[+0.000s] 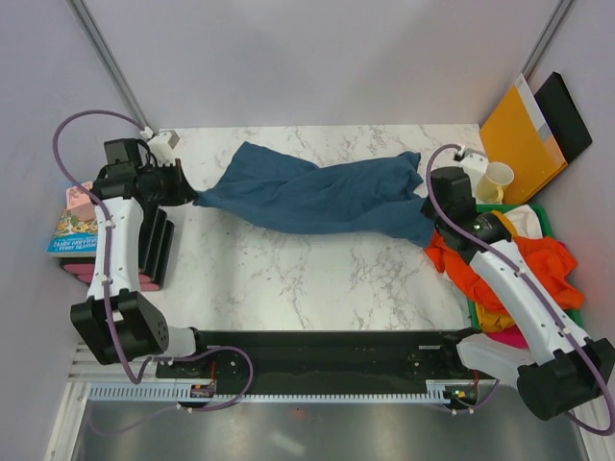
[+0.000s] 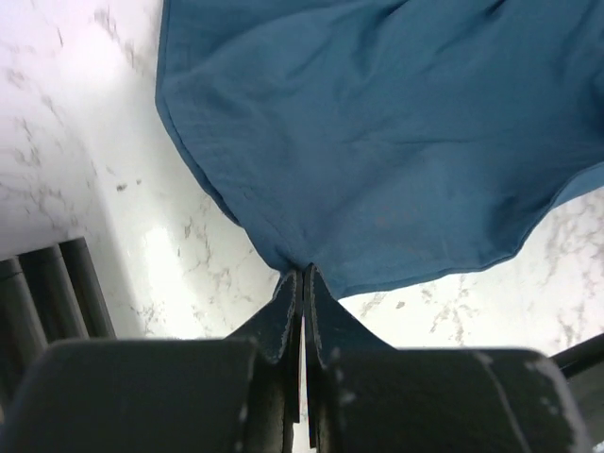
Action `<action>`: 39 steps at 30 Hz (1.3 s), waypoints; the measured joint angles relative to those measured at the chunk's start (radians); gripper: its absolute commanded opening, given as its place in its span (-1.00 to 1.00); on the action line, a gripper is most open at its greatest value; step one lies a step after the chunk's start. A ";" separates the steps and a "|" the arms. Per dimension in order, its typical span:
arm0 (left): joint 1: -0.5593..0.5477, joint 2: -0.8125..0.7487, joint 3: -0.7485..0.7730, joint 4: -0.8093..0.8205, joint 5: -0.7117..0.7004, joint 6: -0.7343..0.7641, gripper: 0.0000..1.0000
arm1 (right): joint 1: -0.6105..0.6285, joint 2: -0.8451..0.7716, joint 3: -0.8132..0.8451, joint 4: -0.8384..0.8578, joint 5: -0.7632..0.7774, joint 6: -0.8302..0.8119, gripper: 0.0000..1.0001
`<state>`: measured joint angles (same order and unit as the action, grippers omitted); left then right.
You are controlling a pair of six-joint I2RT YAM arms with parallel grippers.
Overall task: Fold and stack the t-shirts
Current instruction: Flatten the tshirt out
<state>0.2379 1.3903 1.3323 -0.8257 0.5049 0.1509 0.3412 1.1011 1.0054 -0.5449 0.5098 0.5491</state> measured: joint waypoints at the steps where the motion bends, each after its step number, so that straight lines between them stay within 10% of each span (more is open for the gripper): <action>1: 0.000 -0.014 0.020 -0.005 0.010 -0.006 -0.96 | 0.000 -0.003 0.033 -0.007 0.005 -0.011 -1.00; 29: 0.000 -0.424 0.721 -0.119 0.056 -0.150 -0.97 | 0.017 -0.005 0.984 -0.240 0.023 -0.194 -1.00; 39: -0.002 -0.180 0.419 0.018 0.032 -0.156 -0.97 | -0.064 0.246 0.757 -0.082 -0.023 -0.147 -1.00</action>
<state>0.2356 1.2102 1.7515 -0.8082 0.5369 -0.0055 0.2771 1.3472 1.7626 -0.6266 0.4870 0.4019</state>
